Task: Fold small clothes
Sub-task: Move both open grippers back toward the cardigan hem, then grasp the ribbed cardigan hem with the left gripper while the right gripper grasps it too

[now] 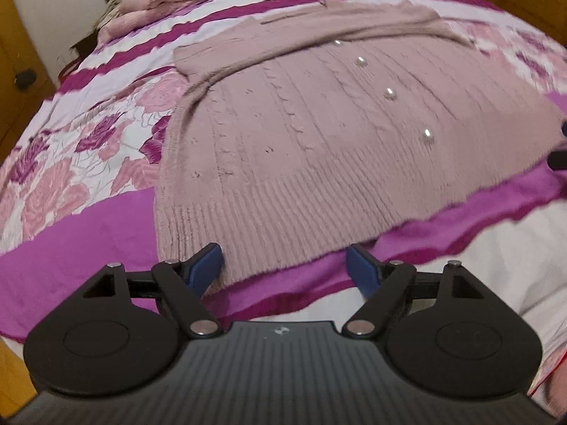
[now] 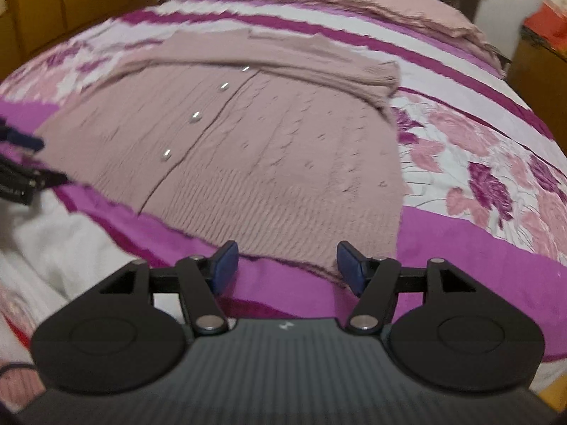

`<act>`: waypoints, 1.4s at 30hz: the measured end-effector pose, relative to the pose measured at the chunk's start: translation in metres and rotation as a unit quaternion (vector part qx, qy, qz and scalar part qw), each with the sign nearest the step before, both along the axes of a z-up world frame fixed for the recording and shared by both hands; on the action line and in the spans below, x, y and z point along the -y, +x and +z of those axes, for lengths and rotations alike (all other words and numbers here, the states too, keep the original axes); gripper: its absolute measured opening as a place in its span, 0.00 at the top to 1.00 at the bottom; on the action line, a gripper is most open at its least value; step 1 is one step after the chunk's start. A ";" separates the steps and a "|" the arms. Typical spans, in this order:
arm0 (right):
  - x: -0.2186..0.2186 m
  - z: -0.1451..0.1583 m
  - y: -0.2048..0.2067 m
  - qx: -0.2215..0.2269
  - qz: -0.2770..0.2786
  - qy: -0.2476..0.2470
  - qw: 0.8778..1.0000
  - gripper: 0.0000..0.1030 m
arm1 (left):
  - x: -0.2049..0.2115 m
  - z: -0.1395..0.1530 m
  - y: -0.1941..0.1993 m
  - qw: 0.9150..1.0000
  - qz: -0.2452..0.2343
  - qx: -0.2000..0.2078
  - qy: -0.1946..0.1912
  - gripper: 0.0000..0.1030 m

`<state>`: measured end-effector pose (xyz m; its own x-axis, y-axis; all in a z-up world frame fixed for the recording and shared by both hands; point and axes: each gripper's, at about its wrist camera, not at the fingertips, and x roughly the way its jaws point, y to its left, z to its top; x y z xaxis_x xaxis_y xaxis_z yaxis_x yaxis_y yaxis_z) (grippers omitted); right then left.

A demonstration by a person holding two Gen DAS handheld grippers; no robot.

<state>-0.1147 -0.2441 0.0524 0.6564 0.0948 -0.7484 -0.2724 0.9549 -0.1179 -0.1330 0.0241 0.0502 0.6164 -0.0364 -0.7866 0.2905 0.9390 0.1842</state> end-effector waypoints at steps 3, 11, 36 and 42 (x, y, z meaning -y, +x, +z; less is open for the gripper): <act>-0.014 -0.007 -0.002 -0.002 0.033 -0.039 0.999 0.37 | 0.003 -0.004 -0.003 1.000 -0.016 0.002 0.020 0.16; -0.031 -0.026 0.014 0.000 0.062 -0.099 0.993 0.34 | 0.011 -0.023 0.012 0.997 -0.026 0.025 0.065 0.04; -0.006 -0.020 0.034 0.092 -0.037 -0.052 0.994 0.35 | 0.013 -0.014 0.033 0.993 -0.004 0.107 0.053 0.25; -0.008 -0.024 0.028 0.103 -0.028 -0.060 0.993 0.63 | 0.017 -0.013 0.035 0.993 -0.012 0.107 0.046 0.46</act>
<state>-0.0864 -0.2364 0.0282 0.7979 -0.0276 -0.6022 -0.1782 0.9435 -0.2794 -0.0983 0.0068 0.0375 0.7693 0.0129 -0.6387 0.2576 0.9087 0.3286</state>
